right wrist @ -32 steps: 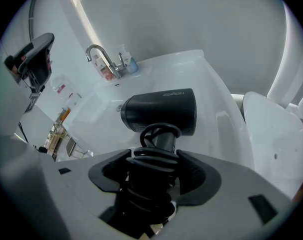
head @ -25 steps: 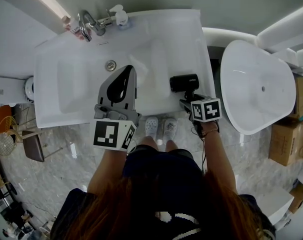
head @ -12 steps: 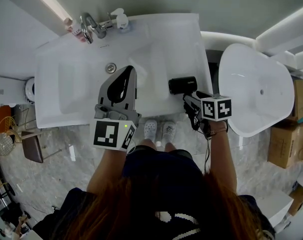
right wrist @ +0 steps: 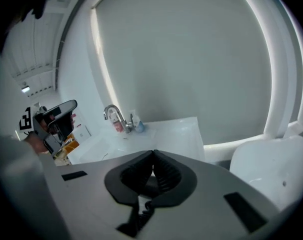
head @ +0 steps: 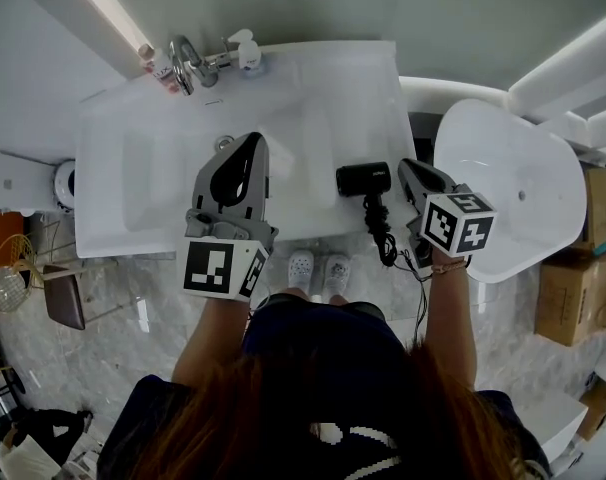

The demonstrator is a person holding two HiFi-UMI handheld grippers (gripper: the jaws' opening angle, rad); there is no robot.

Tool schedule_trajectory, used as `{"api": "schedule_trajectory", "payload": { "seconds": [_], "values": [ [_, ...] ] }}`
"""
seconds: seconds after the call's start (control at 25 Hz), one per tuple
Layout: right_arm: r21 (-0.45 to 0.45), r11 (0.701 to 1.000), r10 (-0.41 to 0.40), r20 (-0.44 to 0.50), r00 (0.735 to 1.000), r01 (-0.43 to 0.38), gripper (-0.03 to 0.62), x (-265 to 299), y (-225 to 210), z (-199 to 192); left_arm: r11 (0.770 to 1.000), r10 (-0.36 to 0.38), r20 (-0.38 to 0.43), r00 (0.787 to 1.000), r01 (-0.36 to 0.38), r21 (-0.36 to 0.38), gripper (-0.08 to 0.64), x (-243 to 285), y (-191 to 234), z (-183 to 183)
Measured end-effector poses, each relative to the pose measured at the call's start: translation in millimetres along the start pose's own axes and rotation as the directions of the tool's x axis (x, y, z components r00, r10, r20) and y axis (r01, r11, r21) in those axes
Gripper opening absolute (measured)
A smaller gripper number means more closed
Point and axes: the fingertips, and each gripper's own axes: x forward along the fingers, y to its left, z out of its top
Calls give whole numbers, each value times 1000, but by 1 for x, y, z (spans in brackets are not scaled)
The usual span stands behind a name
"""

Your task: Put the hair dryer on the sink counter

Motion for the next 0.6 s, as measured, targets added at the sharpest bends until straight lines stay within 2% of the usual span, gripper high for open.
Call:
{"api": "schedule_trajectory", "payload": {
  "seconds": [0.12, 0.28, 0.36, 0.48, 0.6],
  "values": [
    [-117, 993, -4, 161, 987, 23, 16, -20, 12, 38, 1000, 15, 16, 1000, -15, 11, 18, -3, 3, 8],
    [-157, 987, 37, 367, 929, 23, 15, -50, 29, 86, 999, 40, 35, 999, -41, 24, 18, -5, 9, 19],
    [-191, 980, 40, 453, 890, 53, 16, -66, 37, 106, 998, 48, 44, 998, -50, 28, 18, -6, 12, 25],
    [-250, 961, 54, 588, 807, 117, 15, -94, 50, 135, 998, 54, 60, 997, -57, 36, 18, -7, 13, 34],
    [-271, 952, 79, 663, 744, 140, 15, -116, 63, 154, 997, 61, 71, 996, -64, 50, 18, -7, 14, 39]
  ]
}}
